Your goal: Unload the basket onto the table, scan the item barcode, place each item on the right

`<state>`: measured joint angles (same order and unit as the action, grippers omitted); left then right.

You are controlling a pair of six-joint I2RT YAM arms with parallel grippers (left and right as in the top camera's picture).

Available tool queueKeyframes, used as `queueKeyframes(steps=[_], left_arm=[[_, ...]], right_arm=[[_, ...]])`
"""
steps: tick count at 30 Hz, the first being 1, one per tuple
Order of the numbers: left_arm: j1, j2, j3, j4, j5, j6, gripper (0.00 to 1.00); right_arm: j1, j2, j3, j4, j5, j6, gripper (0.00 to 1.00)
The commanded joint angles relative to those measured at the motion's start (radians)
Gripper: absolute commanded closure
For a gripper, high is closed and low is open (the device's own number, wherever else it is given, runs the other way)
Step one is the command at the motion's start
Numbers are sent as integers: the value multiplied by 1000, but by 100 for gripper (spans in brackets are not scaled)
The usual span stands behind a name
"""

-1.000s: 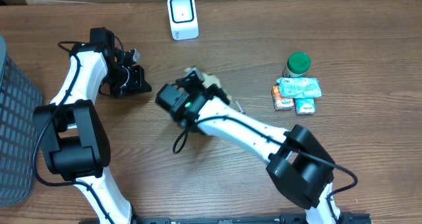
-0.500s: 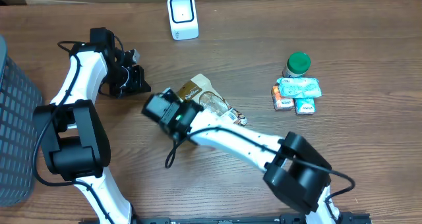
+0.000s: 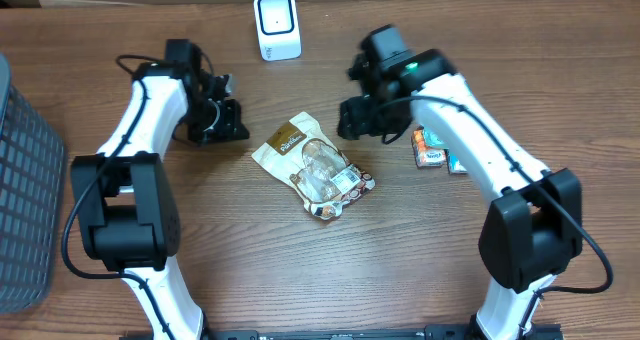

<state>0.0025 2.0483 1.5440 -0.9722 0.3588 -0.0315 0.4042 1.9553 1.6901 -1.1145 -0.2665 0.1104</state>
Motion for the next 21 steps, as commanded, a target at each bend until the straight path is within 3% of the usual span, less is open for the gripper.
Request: queueKeyframes(steps=[1, 4, 8, 14, 21], left_arm=[[-9, 3, 0, 17, -31, -19, 96], [-5, 3, 0, 21, -34, -26, 96], [0, 3, 0, 21, -67, -26, 96], [0, 3, 0, 19, -99, -26, 96], [0, 3, 0, 18, -100, -25, 96]], right_arm=[[45, -14, -15, 6, -171, -33, 42], [89, -14, -50, 26, -193, -21, 49], [191, -14, -127, 85, -207, 77, 50], [319, -14, -235, 145, -183, 163, 44], [323, -14, -291, 90, 0, 265, 39]])
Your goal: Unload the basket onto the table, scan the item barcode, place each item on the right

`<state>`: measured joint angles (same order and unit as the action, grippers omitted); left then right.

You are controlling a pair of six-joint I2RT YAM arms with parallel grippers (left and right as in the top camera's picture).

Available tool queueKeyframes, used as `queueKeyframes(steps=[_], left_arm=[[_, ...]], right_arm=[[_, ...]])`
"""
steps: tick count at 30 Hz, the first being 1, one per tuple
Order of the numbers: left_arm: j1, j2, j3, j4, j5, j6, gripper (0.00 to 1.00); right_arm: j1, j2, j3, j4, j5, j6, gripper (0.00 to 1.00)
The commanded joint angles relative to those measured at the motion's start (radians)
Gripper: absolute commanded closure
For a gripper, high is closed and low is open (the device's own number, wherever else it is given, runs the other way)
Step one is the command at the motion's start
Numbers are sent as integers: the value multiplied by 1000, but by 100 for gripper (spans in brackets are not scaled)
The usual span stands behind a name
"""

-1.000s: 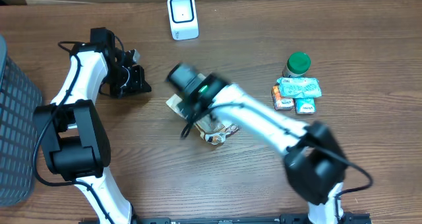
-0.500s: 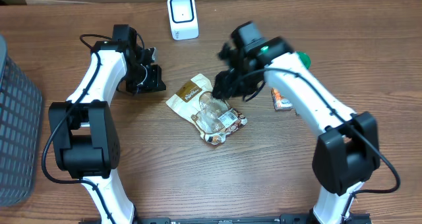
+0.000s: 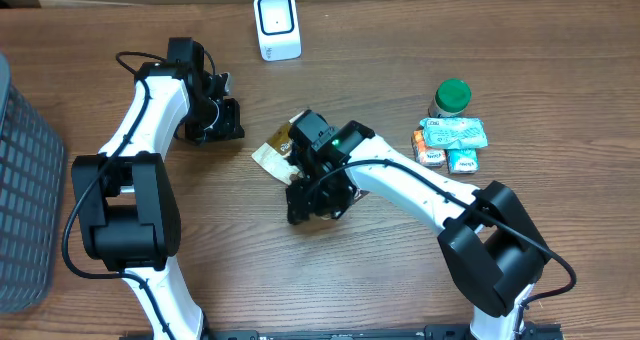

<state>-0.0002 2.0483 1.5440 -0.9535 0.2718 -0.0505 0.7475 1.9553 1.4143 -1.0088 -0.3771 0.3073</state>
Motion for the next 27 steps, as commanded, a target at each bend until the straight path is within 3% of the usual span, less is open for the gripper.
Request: queueKeyframes(steps=[1, 8, 13, 15, 17, 22, 27], left_arm=[[3, 3, 0, 0, -13, -6, 96], [3, 3, 0, -3, -13, -6, 96], [3, 3, 0, -5, -13, -6, 96], [3, 3, 0, -7, -15, -6, 96], [3, 3, 0, -6, -18, -6, 96], [3, 3, 0, -6, -18, -6, 96], [3, 3, 0, -7, -17, -6, 96]], right_arm=[[-28, -14, -16, -31, 138, 68, 38], [-106, -14, -20, -47, 311, 67, 30], [-167, -12, -21, -55, 331, 63, 31], [-185, -12, -21, -78, 332, 63, 39], [-203, -12, -21, -101, 333, 63, 62], [-220, -12, -35, -112, 343, 64, 96], [-220, -12, -107, -58, 343, 68, 96]])
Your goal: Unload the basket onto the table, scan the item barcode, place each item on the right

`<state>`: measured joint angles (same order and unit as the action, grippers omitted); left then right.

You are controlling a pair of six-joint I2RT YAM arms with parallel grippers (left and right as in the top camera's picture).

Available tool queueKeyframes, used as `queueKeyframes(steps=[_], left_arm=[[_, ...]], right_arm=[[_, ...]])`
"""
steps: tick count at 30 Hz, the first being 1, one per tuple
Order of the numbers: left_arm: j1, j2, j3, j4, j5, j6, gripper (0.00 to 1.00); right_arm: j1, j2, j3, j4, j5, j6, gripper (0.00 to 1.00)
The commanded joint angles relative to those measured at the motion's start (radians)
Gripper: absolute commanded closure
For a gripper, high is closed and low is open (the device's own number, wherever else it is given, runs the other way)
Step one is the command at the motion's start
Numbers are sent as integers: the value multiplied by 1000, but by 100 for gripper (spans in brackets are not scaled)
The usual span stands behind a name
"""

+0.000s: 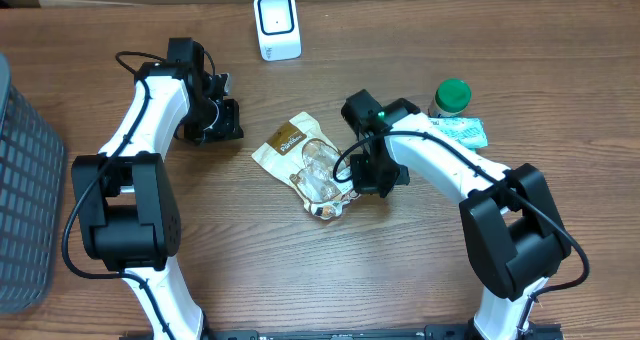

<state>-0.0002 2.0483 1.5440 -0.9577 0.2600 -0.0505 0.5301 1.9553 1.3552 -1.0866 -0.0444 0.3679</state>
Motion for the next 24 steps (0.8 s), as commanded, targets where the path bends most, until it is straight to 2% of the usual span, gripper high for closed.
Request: queueKeyframes(steps=[1, 7, 13, 20, 24], left_arm=[[3, 3, 0, -2, -5, -6, 96], [3, 3, 0, -2, -5, -6, 96], [2, 3, 0, -3, -5, -6, 96], [2, 3, 0, -3, -5, -6, 96], [2, 3, 0, -3, -5, -6, 96]], right_arm=[[-2, -12, -59, 30, 10, 6, 96], [-2, -12, -80, 132, 10, -17, 96], [-9, -12, -65, 283, 44, -163, 96], [-35, -12, -33, 508, 95, -240, 96], [-36, -12, -31, 652, -4, -225, 96]])
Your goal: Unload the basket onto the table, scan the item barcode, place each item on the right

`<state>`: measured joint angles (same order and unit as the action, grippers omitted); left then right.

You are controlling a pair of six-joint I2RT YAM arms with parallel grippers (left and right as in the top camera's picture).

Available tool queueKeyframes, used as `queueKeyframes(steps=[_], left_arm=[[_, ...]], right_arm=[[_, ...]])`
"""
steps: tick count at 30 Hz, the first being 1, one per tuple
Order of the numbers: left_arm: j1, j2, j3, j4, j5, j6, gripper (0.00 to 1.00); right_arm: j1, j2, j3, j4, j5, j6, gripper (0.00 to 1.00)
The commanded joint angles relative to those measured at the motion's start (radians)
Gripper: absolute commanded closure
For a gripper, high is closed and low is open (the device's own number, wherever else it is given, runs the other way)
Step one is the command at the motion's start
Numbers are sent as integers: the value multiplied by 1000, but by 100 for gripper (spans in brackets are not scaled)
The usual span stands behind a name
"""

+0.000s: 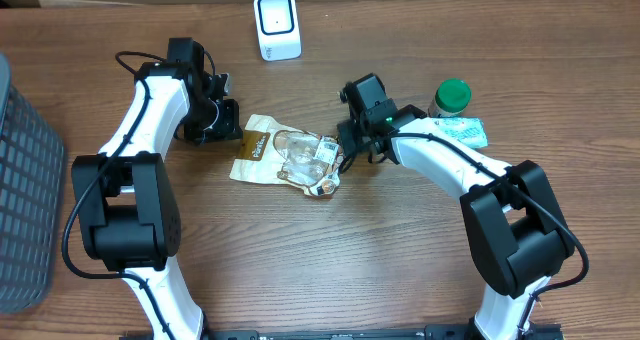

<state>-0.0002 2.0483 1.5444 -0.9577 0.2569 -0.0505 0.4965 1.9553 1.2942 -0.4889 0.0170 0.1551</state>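
Note:
A tan and clear snack bag (283, 157) lies flat near the middle of the table, its long side almost level. My right gripper (345, 152) sits at the bag's right end, touching or just over its edge. The wrist body hides its fingers. The white barcode scanner (277, 25) stands at the back, above the bag. My left gripper (222, 122) rests on the table just left of the bag's upper left corner, holding nothing that I can see.
A green-capped bottle (452, 96) and several small packets (455, 132) lie at the right, behind my right arm. A dark mesh basket (22, 195) fills the left edge of the table.
The bag has shifted left and turned from a diagonal lie to nearly level. My right gripper has moved from beside the bag's lower right up to its right end. The left arm is unchanged.
My right gripper first hung behind and right of the diagonal bag. Then it reached across onto the bag's lower left part. Then it was back at the bag's right side. Now the bag lies further left, turned level. My left arm has stayed put.

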Motion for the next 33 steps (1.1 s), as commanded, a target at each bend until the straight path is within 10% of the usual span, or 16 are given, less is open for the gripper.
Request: queueKeyframes(steps=[1, 11, 19, 33], left_arm=[[2, 3, 0, -3, -2, -6, 96], [4, 3, 0, 1, -6, -5, 95], [12, 3, 0, 1, -5, -5, 93], [13, 3, 0, 0, -5, -5, 92]], right_arm=[[-2, -12, 30, 76, -96, 13, 96], [27, -12, 30, 108, -307, 354, 84], [73, -12, 30, -23, -632, 370, 85], [183, -12, 16, -233, -480, 344, 84]])
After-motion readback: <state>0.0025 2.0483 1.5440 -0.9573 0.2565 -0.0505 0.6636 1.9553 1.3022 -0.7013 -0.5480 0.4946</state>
